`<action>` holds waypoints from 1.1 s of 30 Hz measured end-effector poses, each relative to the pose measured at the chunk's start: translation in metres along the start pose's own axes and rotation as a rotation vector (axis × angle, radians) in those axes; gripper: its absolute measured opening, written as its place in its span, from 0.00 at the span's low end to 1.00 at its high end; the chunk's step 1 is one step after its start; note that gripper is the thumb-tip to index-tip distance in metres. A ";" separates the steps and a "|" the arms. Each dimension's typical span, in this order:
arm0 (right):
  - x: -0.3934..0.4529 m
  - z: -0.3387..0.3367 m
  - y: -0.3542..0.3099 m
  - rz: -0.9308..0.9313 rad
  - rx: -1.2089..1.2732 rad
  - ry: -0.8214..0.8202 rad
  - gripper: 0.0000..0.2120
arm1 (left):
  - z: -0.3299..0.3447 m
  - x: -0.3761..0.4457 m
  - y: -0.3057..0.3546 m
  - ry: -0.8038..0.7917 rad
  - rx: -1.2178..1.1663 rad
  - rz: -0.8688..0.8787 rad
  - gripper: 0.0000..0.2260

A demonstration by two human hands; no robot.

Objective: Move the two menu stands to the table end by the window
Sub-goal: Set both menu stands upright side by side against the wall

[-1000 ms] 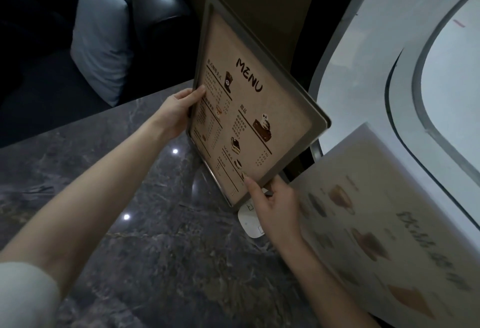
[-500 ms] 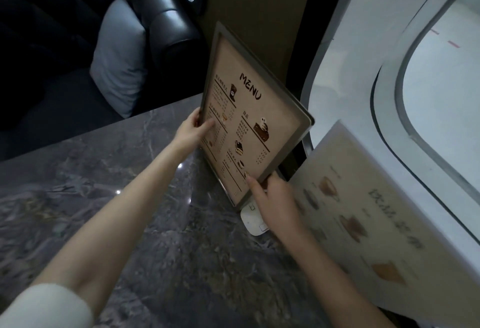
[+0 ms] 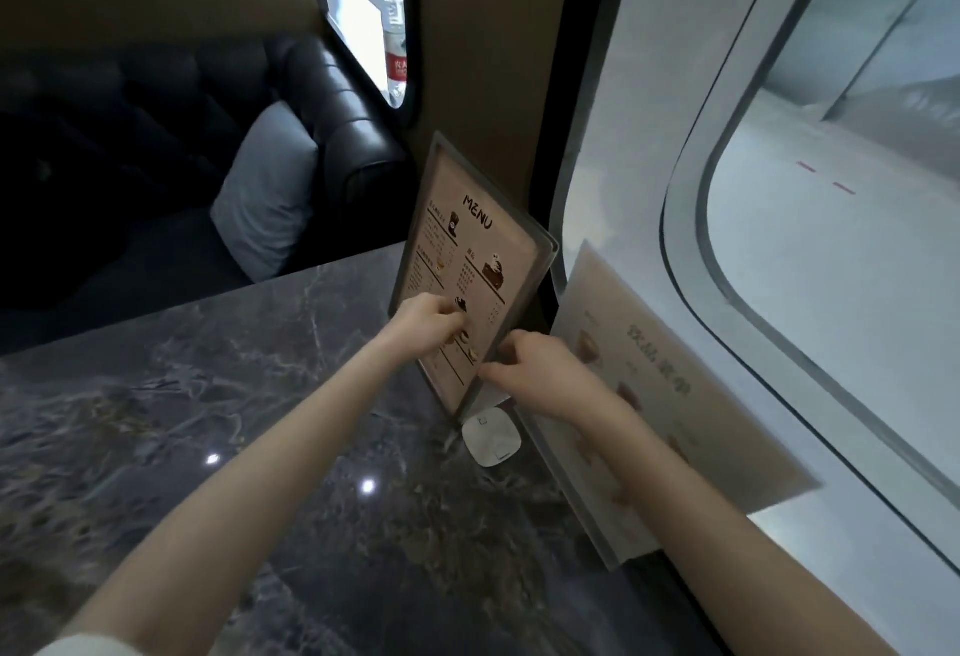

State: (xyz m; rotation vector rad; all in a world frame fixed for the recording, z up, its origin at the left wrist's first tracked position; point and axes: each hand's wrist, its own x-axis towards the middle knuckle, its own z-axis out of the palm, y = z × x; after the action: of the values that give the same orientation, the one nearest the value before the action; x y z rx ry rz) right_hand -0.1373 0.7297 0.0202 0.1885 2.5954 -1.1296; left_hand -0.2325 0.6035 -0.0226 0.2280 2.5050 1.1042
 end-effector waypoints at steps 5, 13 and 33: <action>-0.028 -0.036 -0.032 -0.191 -0.186 0.106 0.14 | 0.003 -0.021 0.015 0.090 -0.160 0.067 0.11; -0.035 -0.095 -0.057 -0.506 -0.383 0.175 0.10 | 0.028 -0.045 -0.002 0.391 -0.303 0.124 0.13; 0.056 -0.112 -0.044 -0.187 -0.165 -0.129 0.06 | 0.089 0.005 -0.079 0.222 -0.865 -0.475 0.21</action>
State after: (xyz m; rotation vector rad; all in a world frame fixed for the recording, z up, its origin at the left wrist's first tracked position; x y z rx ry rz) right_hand -0.2257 0.7810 0.1044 -0.1619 2.6155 -0.9449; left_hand -0.1996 0.6117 -0.1372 -0.7134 1.8406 1.8995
